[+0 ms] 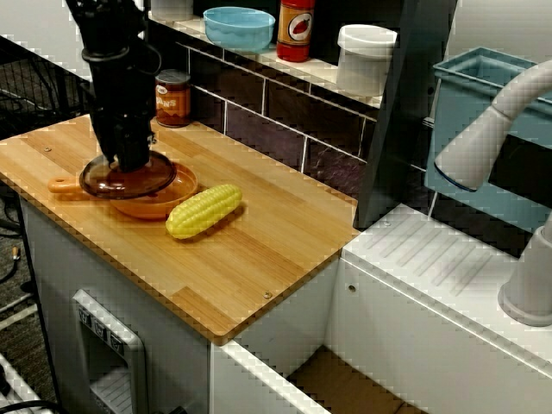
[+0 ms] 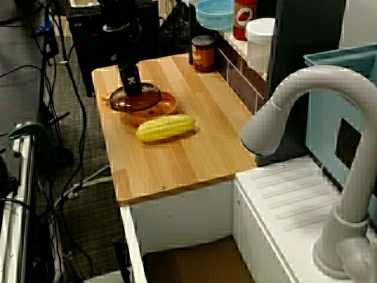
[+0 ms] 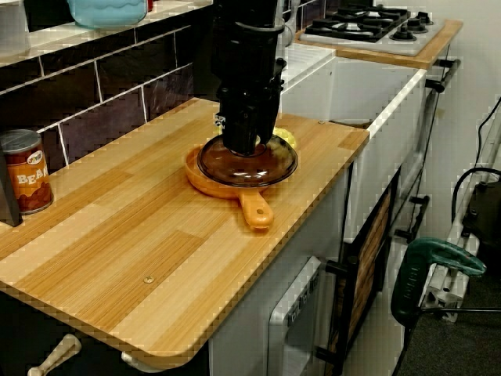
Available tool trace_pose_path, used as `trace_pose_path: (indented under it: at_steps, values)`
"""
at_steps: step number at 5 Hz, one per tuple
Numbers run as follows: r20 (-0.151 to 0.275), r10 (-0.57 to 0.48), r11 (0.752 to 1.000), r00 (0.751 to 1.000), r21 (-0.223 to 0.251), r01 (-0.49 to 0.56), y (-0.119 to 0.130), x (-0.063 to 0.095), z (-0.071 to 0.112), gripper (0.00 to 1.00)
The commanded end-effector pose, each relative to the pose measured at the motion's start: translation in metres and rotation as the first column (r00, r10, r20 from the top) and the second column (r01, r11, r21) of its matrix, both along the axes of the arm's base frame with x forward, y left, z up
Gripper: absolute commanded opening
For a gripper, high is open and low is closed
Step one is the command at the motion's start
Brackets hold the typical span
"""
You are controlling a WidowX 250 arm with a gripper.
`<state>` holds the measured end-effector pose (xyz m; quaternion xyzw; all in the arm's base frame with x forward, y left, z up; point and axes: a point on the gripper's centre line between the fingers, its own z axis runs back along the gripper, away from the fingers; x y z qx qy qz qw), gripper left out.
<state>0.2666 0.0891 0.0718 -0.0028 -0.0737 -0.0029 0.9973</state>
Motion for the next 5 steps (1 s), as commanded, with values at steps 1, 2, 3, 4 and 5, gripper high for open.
trace_pose_path:
  at_steps: [1,2,3,4,5]
  values:
    - [0.047,0.013,1.0,0.999,0.004,-0.013,0.0045,0.007,0.0114,0.0]
    - [0.03,0.019,1.0,0.999,-0.007,-0.019,0.0074,0.0131,0.012,0.0]
    - [0.032,0.024,1.0,0.999,-0.009,-0.024,0.0084,0.0147,0.0119,0.0]
    - [0.031,0.022,1.0,0.999,-0.007,-0.022,0.0062,0.0144,0.0083,0.0]
    - [0.013,0.023,1.0,1.0,-0.016,-0.023,0.0046,0.0146,0.0053,0.0]
